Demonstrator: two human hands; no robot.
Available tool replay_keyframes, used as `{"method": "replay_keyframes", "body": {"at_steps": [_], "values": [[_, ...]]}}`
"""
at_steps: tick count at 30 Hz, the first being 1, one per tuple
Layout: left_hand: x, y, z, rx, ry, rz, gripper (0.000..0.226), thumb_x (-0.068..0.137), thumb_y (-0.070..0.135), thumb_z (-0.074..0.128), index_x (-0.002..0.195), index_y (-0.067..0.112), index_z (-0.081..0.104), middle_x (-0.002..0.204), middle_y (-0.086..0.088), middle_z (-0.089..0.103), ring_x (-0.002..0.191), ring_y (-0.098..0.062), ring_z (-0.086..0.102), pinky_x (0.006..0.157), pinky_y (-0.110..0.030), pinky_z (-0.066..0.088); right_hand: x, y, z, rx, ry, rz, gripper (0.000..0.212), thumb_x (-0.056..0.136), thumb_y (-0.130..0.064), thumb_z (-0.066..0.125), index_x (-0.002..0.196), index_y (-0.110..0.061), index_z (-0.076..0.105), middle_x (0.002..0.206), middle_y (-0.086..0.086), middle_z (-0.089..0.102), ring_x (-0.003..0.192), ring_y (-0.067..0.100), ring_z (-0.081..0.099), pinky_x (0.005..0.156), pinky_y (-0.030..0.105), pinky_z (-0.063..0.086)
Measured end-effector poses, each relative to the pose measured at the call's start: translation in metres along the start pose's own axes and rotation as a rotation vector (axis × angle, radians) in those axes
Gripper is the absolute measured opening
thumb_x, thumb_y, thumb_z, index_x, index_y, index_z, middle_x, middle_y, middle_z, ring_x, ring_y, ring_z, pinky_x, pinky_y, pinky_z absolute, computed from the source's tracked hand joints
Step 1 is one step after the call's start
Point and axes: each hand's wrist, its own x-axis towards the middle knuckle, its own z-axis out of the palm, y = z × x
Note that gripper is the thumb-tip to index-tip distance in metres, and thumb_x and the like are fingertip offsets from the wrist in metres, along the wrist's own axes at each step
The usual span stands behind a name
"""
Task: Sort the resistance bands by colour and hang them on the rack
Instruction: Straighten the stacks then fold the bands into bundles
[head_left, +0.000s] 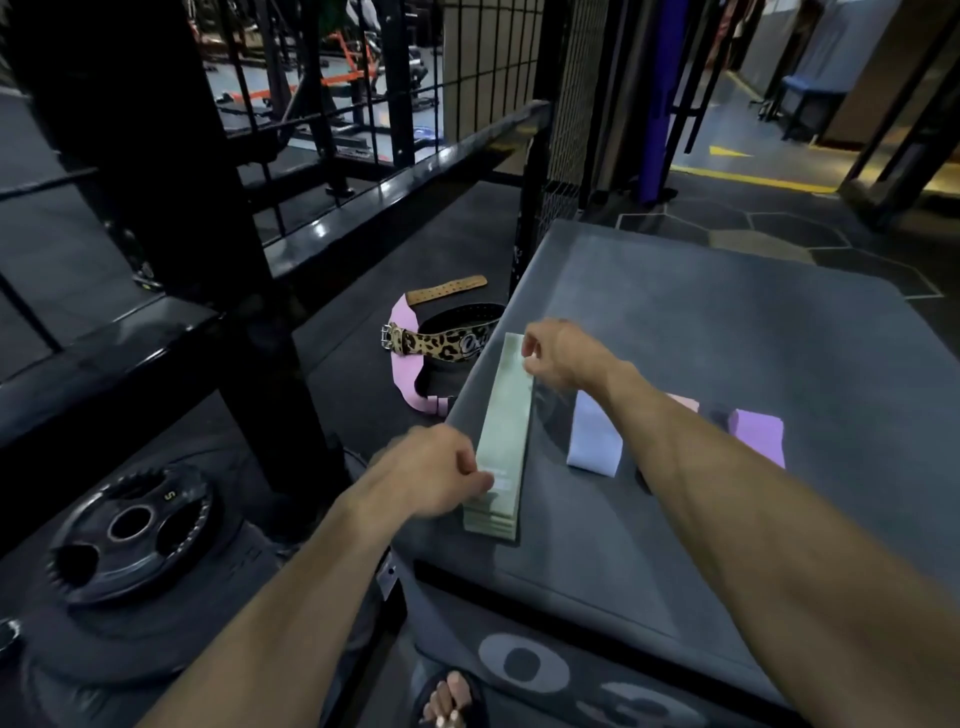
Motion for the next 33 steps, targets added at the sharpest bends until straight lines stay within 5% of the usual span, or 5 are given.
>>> {"method": "replay_keyframes", "body": {"at_steps": [10, 16, 21, 27, 33], "values": [[0.024, -0.007, 0.001, -0.006, -0.126, 0.034, 0.027, 0.075, 0.061, 0.076, 0.074, 0.039, 0.059, 0.095, 0.011, 0.067, 0.093, -0.017, 0.064, 0.085, -0.038, 0.056, 0.058, -0.001, 0.024, 0.022, -0.152, 0.113, 0.045, 0.096, -0.027, 0.051, 0.138, -0.010, 0.052, 0.139, 0.015, 0.057, 0.123, 0.035, 0.055, 0.100, 0.038, 0.047], [0.026, -0.014, 0.005, -0.049, -0.146, 0.100, 0.029, 0.073, 0.056, 0.079, 0.082, 0.033, 0.064, 0.086, 0.014, 0.068, 0.083, -0.009, 0.065, 0.081, -0.037, 0.057, 0.065, 0.002, 0.008, 0.108, -0.228, 0.193, 0.030, 0.077, -0.026, 0.068, 0.103, -0.012, 0.064, 0.106, 0.010, 0.069, 0.092, 0.029, 0.066, 0.083, 0.041, 0.059], [0.025, -0.014, 0.004, -0.075, -0.144, 0.120, 0.027, 0.076, 0.053, 0.080, 0.081, 0.032, 0.063, 0.084, 0.015, 0.068, 0.081, -0.007, 0.064, 0.073, -0.030, 0.053, 0.063, 0.002, 0.014, 0.166, -0.227, 0.190, 0.037, 0.079, -0.026, 0.071, 0.111, -0.011, 0.059, 0.110, 0.008, 0.062, 0.098, 0.029, 0.064, 0.088, 0.045, 0.058], [0.026, -0.012, 0.004, -0.073, -0.154, 0.123, 0.026, 0.077, 0.050, 0.081, 0.082, 0.030, 0.064, 0.084, 0.013, 0.068, 0.081, -0.008, 0.064, 0.072, -0.030, 0.052, 0.055, 0.011, 0.007, 0.301, -0.141, 0.146, 0.021, 0.080, -0.023, 0.078, 0.090, -0.017, 0.060, 0.090, 0.002, 0.066, 0.080, 0.018, 0.063, 0.064, 0.029, 0.049], [0.024, -0.012, 0.002, -0.089, -0.143, 0.132, 0.025, 0.077, 0.048, 0.082, 0.081, 0.029, 0.065, 0.082, 0.016, 0.067, 0.080, -0.004, 0.063, 0.068, -0.026, 0.049, 0.038, 0.009, -0.023, 0.321, 0.002, 0.006, 0.018, 0.078, -0.022, 0.083, 0.083, -0.020, 0.066, 0.081, -0.001, 0.067, 0.074, 0.015, 0.062, 0.060, 0.024, 0.045]]}}
